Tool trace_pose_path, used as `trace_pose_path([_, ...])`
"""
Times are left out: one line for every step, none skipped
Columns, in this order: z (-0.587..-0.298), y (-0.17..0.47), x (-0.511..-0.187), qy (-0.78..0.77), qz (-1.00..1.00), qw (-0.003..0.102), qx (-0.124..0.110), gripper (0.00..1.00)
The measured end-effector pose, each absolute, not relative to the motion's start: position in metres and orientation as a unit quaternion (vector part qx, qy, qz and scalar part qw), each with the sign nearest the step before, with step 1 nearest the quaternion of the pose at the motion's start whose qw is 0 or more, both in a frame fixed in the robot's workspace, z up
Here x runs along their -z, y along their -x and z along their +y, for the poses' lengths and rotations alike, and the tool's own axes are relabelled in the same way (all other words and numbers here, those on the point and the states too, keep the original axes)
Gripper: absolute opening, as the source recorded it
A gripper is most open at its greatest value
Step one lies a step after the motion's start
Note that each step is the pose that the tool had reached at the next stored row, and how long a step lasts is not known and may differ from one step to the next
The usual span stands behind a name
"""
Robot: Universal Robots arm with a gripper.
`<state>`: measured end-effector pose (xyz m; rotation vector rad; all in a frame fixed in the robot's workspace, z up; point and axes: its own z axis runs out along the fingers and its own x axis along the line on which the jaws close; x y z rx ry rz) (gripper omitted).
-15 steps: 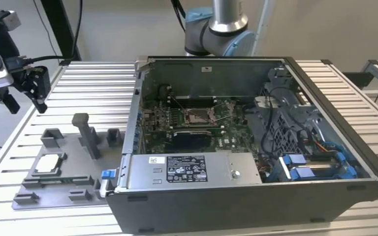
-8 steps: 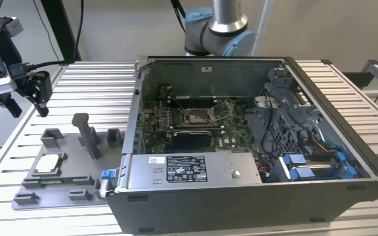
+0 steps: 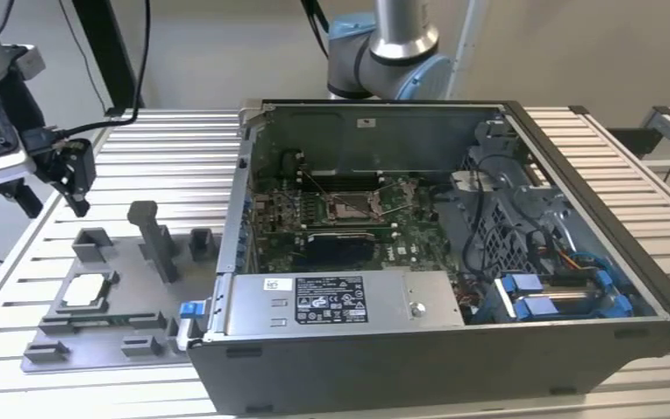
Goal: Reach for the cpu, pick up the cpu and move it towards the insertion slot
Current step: 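Reach for the cpu, then pick up the cpu and move it towards the insertion slot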
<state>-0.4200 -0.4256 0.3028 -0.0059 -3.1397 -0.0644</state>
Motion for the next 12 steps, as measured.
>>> trace_pose_path([-0.426,0.420,-0.301,0.002,-1.000,0.001,0.020,0.00])
trace_pose_path([-0.426,0.420,-0.299,0.002,-1.000,0.001,0.021,0.00])
trace_pose_path([-0.427,0.421,-0.297,0.002,-1.000,0.001,0.020,0.00])
trace_pose_path([-0.428,0.422,-0.296,0.001,-1.000,0.001,0.021,0.00])
trace_pose_path([-0.430,0.422,-0.294,0.001,-1.000,0.001,0.021,0.00])
trace_pose_path([-0.433,0.423,-0.292,0.002,-1.000,0.001,0.021,0.00])
trace_pose_path([-0.435,0.423,-0.290,0.002,-1.000,0.001,0.021,0.00])
trace_pose_path([-0.438,0.424,-0.288,0.002,-1.000,0.001,0.021,0.00])
trace_pose_path([-0.440,0.424,-0.286,0.002,-1.000,0.001,0.021,0.00])
trace_pose_path([-0.441,0.425,-0.285,0.002,-1.000,0.001,0.021,0.00])
trace_pose_path([-0.443,0.426,-0.283,0.002,-1.000,0.001,0.021,0.00])
trace_pose_path([-0.443,0.427,-0.281,0.002,-1.000,0.001,0.021,0.00])
